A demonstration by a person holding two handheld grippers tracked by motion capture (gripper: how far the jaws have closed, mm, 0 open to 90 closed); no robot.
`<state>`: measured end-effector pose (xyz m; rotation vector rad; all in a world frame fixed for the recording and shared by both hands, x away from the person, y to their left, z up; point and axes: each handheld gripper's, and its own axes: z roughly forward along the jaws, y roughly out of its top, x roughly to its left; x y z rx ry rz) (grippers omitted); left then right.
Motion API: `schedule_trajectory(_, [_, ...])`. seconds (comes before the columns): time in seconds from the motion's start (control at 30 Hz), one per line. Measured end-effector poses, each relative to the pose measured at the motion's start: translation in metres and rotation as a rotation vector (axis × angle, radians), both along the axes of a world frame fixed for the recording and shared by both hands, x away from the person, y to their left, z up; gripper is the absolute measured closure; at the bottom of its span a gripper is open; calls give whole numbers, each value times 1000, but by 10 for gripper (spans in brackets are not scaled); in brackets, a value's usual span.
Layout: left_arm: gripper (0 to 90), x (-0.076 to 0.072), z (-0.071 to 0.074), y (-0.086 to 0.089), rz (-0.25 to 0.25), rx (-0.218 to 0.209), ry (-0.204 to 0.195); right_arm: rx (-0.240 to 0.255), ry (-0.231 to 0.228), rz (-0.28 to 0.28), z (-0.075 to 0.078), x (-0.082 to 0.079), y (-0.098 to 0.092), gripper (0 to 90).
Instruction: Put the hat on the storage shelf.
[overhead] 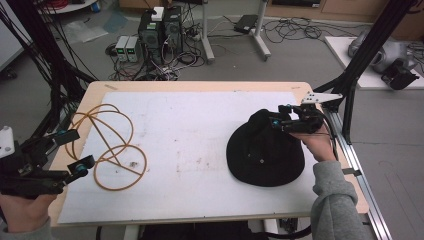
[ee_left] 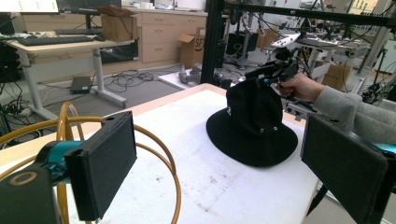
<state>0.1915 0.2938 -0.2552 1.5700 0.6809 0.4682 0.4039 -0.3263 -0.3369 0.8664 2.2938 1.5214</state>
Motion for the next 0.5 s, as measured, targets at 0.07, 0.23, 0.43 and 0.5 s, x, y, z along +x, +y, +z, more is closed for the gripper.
schedule_trajectory(0.07, [108,0,0,-1,1,0,-1,0,-17,8,-2,-1,0,369])
schedule_trajectory(0.23, [108,1,0,-1,1,-1,2,-37,-12,17,-6,-2,0,566])
schedule_trajectory(0.43, [108,2,-1,-2,0,1,6,-94,-28,33,-7,-3,4,780])
schedule_trajectory(0.5, [108,1,-1,-2,0,1,4,-97,-27,37,-7,-3,4,802])
